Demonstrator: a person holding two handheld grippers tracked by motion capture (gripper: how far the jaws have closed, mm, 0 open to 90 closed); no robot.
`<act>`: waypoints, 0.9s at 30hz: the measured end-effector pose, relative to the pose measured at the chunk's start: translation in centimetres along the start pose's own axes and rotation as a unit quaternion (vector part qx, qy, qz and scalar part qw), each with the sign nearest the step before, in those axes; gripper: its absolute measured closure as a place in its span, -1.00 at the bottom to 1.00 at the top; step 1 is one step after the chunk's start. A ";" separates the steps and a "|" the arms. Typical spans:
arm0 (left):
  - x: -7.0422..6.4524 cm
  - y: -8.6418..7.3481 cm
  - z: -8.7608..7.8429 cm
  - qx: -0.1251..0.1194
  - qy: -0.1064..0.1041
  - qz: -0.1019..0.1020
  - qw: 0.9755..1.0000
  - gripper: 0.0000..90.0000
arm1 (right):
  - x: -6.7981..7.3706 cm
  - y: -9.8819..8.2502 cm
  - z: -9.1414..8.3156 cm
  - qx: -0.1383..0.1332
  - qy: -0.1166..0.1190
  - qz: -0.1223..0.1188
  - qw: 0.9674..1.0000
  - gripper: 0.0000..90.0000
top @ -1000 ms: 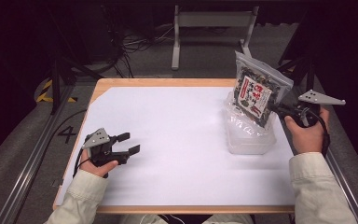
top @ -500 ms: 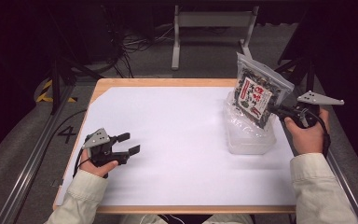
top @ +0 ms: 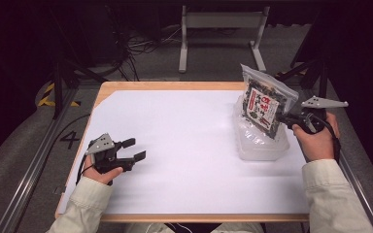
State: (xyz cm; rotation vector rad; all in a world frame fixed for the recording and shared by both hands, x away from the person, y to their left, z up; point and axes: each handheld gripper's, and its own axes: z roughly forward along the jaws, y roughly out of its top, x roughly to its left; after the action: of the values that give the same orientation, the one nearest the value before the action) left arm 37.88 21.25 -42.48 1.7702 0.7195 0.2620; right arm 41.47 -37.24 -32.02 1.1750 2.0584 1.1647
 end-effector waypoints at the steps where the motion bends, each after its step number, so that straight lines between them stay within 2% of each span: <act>1: 0.0 0.0 0.0 0.000 -0.001 -0.001 1.000 -0.35 | 0.0 -0.1 0.1 -0.002 0.000 0.000 1.000 0.74; 5: 0.0 0.0 0.0 0.001 -0.001 0.000 1.000 -0.35 | -0.3 -0.8 0.5 0.002 0.005 0.011 1.000 0.74; 11: 0.0 0.0 0.1 0.002 -0.002 -0.001 1.000 -0.35 | -0.5 -1.8 0.4 -0.007 0.005 0.025 1.000 0.74; 20: -0.1 0.0 0.2 0.002 -0.001 0.001 1.000 -0.35 | -0.9 -3.7 0.3 -0.031 0.010 0.043 0.999 0.74; 27: 0.0 -0.2 0.0 0.004 0.001 -0.003 1.000 -0.36 | -1.2 -3.8 0.3 -0.032 0.014 0.044 0.998 0.73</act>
State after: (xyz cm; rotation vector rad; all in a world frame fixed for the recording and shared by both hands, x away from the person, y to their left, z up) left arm 37.87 21.25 -42.64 1.7746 0.7273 0.2568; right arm 40.61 -39.12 -35.41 1.2355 1.9917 1.2861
